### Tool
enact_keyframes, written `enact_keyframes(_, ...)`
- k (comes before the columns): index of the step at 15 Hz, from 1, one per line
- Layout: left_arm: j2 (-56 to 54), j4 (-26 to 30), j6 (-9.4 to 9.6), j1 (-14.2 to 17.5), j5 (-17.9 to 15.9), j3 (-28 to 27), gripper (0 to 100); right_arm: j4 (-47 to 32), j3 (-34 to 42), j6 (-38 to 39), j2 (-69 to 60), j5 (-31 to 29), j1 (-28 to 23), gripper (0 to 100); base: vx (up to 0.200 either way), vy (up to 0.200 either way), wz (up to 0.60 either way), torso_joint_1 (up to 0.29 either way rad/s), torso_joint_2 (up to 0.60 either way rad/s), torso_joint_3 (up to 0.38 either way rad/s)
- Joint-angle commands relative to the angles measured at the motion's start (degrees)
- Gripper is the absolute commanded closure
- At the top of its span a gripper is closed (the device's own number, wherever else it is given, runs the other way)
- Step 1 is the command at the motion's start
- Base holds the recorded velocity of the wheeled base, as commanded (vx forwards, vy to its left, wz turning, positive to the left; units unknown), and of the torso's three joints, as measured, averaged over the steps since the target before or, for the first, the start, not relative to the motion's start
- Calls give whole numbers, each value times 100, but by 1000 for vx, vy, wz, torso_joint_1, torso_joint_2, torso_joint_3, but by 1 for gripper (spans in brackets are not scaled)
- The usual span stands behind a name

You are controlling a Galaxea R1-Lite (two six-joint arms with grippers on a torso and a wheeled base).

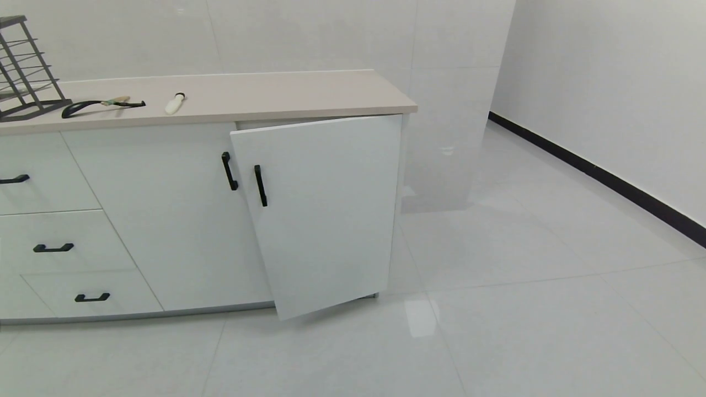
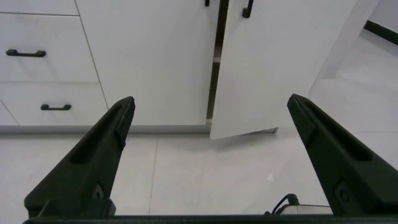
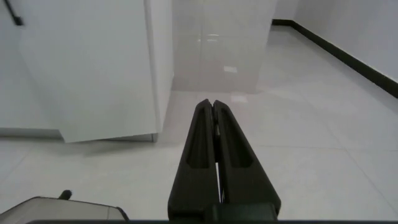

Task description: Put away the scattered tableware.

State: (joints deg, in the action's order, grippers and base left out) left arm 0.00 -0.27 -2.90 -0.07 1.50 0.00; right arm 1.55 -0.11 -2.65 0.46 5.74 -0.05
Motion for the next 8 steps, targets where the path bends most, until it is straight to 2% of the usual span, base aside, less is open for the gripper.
enact_keyframes(1,0,0,-9,-1,8,0,0,-199,-7,106,59,-469,-21,100,200,200,0,7,7,-7)
enact_keyframes(7,0,9,18,-1,8,0,0,-199,2,300,42,-495,5,100,0,0,0,0,0,0)
enact_keyframes(8,0,9,26,-1,8,-9,0,-199,2,291,42,-495,5,100,200,200,0,2,2,2)
